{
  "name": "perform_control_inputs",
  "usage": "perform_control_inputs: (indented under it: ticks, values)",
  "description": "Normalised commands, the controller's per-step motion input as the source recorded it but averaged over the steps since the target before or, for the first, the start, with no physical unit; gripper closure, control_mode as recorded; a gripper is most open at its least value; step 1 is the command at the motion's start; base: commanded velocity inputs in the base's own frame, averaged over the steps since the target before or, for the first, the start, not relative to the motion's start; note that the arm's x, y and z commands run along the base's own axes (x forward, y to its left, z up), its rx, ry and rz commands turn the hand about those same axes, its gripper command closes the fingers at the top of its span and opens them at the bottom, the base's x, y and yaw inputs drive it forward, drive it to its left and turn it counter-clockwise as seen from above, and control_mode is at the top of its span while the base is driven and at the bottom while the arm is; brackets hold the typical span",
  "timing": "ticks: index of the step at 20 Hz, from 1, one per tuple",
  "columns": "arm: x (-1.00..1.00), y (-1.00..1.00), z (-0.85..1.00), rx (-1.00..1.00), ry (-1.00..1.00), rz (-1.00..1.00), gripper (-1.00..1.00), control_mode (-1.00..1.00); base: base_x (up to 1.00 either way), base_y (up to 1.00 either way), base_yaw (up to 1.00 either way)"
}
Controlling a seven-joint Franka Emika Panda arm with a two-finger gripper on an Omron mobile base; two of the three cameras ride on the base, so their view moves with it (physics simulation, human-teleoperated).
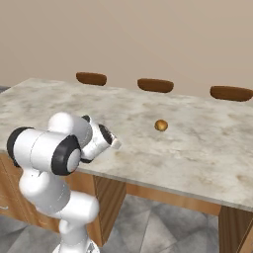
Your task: Pick the candle and candle from the dining table and place them in the open cabinet. Close the cabinet after placing the objects.
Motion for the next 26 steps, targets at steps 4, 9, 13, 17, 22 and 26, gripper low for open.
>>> perform_control_inputs:
  ticks: [4,9,13,17,22,26]
  values:
    - [-0.46,0.03,0.43,-0.06,0.19,0.44,1.0,-1.0,0.0,0.0,0.0]
    - [-0.42,0.03,0.45,-0.05,0.2,0.41,1.0,-1.0,0.0,0.0,0.0]
    - [-0.37,0.01,0.53,-0.07,0.14,0.35,1.0,-1.0,0.0,0.0,0.0]
    - [-0.3,0.01,0.54,-0.11,0.07,0.32,1.0,-1.0,0.0,0.0,0.0]
    - [-0.37,0.08,0.34,-0.17,-0.02,0.22,1.0,-1.0,0.0,0.0,0.0]
    - [-0.34,0.07,0.33,-0.18,-0.04,0.05,1.0,-1.0,0.0,0.0,0.0]
